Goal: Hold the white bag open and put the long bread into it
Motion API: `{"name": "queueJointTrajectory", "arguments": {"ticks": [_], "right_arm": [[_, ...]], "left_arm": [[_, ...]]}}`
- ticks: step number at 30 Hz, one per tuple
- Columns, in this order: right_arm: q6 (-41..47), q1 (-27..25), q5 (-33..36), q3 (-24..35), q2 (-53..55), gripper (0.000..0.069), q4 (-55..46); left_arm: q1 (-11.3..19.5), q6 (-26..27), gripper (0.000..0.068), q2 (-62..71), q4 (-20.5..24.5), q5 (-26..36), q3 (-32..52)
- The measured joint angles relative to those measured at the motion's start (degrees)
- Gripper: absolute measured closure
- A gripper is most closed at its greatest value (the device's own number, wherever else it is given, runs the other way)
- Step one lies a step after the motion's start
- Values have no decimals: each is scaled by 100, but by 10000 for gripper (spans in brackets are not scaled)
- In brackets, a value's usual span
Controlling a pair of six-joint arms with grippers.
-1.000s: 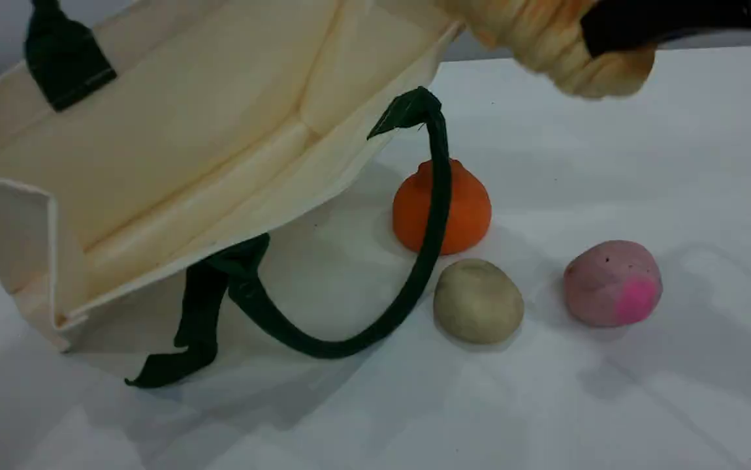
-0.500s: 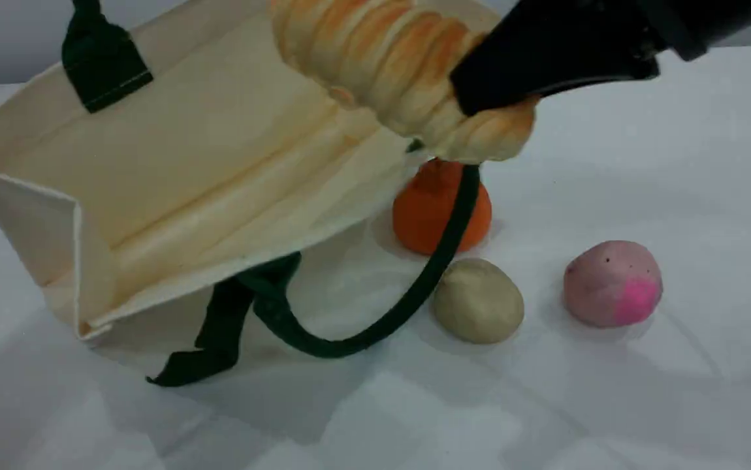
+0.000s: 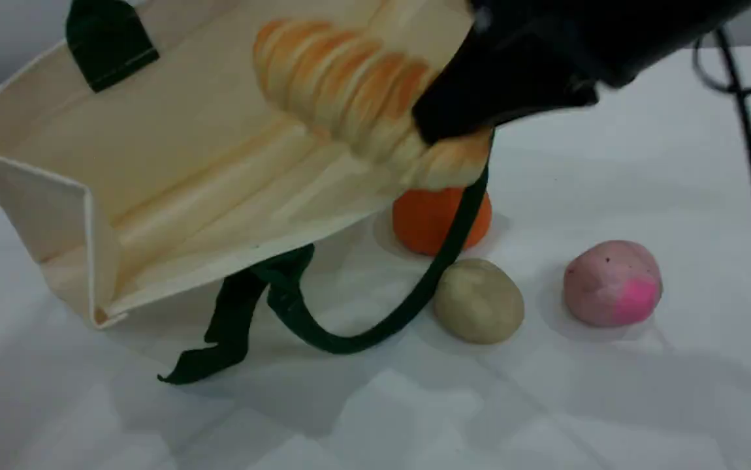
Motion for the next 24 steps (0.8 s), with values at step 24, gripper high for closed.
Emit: {"name": "queueJointTrajectory", "arguments": {"ticks": [24], "right_arm": [[1551,432,-51,-2147,1648,611,-1415]], "left_arm": [[0,-10,585,0,-74,185,0]]}}
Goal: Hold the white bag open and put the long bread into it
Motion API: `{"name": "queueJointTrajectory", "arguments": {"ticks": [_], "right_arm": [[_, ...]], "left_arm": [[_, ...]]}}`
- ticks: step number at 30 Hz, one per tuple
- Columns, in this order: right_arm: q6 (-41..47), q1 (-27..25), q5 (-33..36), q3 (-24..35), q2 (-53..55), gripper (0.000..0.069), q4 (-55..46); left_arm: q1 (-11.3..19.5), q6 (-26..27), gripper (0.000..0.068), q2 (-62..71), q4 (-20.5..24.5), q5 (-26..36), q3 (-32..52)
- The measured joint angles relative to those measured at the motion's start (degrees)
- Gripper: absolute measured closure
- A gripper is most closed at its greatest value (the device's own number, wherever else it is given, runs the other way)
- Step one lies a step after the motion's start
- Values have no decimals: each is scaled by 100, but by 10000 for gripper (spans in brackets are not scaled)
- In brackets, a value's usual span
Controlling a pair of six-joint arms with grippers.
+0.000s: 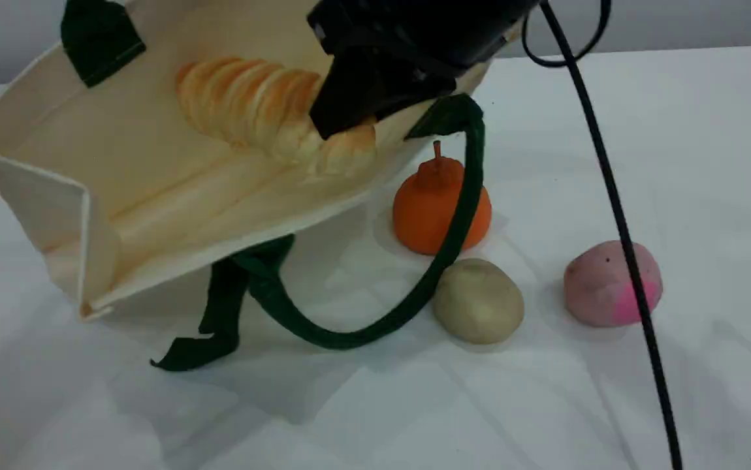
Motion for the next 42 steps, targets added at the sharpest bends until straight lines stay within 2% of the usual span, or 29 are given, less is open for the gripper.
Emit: {"name": "queueJointTrajectory", "arguments": {"ticks": [5,8,10,16,19,22,27,31,37,42], "right_arm": [[-42,-5,-114,-7,0,611,-116],[-147,-5,-125,-7,-4,578,-159],[-301,-5,-231,-7,-4,519,-108],[-583,-5,-404,-7,-24,200,358],[-693,-5,-237,-7,-43,112,424],[-689,-17,-13,-7,-49,103,342],[-670,-17,178,-7,-275,148,265],[-670,-103,178,-7,-641,157,225],[-288,-519,453,-1,-1279,157,-149],[-107,-828,709,-1,-1372,158,-439]], "left_arm": [[0,0,585,0,-27,2,0],[0,75,585,0,-151,7,0],[0,133,585,0,-192,33,0],[0,140,585,0,-136,78,0],[0,140,585,5,-118,78,0],[0,140,585,5,-118,72,0],[8,140,585,5,103,33,0],[8,138,585,5,303,28,0],[15,8,585,-85,515,-178,-6],[15,-260,585,-360,1027,-350,-11]]}}
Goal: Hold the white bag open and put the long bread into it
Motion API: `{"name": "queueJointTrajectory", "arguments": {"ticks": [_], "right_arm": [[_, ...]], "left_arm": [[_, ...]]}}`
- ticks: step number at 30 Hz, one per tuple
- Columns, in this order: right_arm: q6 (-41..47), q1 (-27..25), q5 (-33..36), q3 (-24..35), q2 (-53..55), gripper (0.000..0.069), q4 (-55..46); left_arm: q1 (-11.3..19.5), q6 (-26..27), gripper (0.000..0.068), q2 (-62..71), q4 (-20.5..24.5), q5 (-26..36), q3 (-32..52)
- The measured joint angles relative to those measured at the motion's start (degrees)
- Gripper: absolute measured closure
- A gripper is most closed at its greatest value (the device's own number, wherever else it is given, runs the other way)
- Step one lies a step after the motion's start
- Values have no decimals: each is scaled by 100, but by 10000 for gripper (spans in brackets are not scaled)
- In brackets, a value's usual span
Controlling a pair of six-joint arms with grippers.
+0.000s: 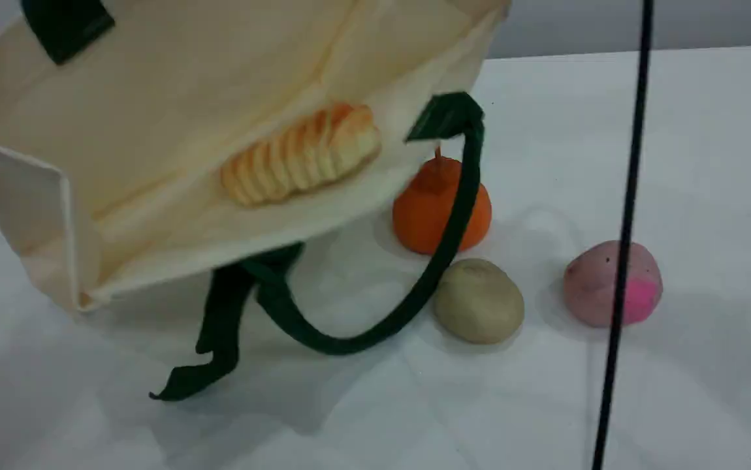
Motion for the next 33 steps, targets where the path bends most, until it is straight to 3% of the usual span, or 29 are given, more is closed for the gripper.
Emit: {"name": "queueJointTrajectory", "arguments": {"ticks": [5,7,11,19,33], "right_arm": [[0,5,90,0,0,158,-141],[0,5,69,0,0,158,-134],[5,5,63,0,0,158,-130],[5,5,50,0,32,158,-104],[0,5,82,0,32,166,-104]], "left_arm": [[0,-395,585,-85,747,-7,0],[12,-402,585,-99,818,-11,0],[83,-395,585,-99,672,-56,0],[119,-52,585,111,-178,-153,115],[119,-65,585,880,-100,-611,929]]}}
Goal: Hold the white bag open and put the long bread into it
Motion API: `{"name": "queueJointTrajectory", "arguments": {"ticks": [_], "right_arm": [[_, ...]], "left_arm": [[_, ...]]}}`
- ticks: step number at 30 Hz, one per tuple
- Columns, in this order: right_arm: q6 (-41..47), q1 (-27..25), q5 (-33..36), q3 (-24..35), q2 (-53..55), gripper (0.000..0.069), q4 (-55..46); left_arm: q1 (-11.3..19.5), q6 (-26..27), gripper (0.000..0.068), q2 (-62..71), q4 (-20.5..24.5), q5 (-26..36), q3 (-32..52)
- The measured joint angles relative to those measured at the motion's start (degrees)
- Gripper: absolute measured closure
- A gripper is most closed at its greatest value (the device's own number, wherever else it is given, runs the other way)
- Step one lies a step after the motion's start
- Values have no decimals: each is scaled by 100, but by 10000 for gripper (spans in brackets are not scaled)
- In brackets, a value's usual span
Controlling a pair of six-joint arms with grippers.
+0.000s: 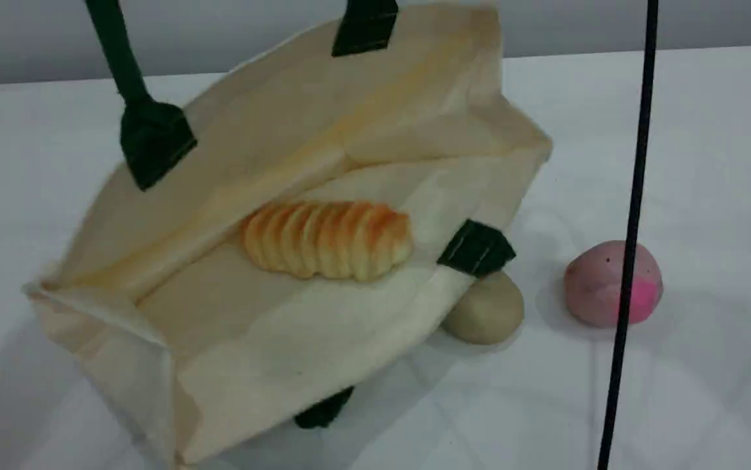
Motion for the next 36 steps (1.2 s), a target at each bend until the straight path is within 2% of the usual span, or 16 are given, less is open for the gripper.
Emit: {"name": "queueJointTrajectory", "arguments": {"ticks": [5,8,10,16,19,24,28,31,36], "right_arm": [[0,0,10,0,-21,166,0],[0,0,17,0,-88,166,-47],[0,0,32,0,-173,166,-47],[123,0,69,0,-327,166,-236],[321,0,264,0,-466,166,-474],[886,0,362,0,-976,166,-1020],[1356,0,446,0,-1549,167,-1283],[1545,0,480,0,-2022,167,-1400],[1800,0,933,0,-2845,167,-1557]], "left_arm": [[0,6,583,159,10,-17,0],[0,141,550,187,22,-4,0],[0,249,496,187,22,56,0],[0,351,248,187,22,269,0],[0,351,188,144,39,318,0],[0,351,174,-128,111,581,0],[0,280,173,-421,-59,976,0],[0,63,173,-659,-127,1329,0],[-5,-348,188,-1060,-434,1300,33]]}}
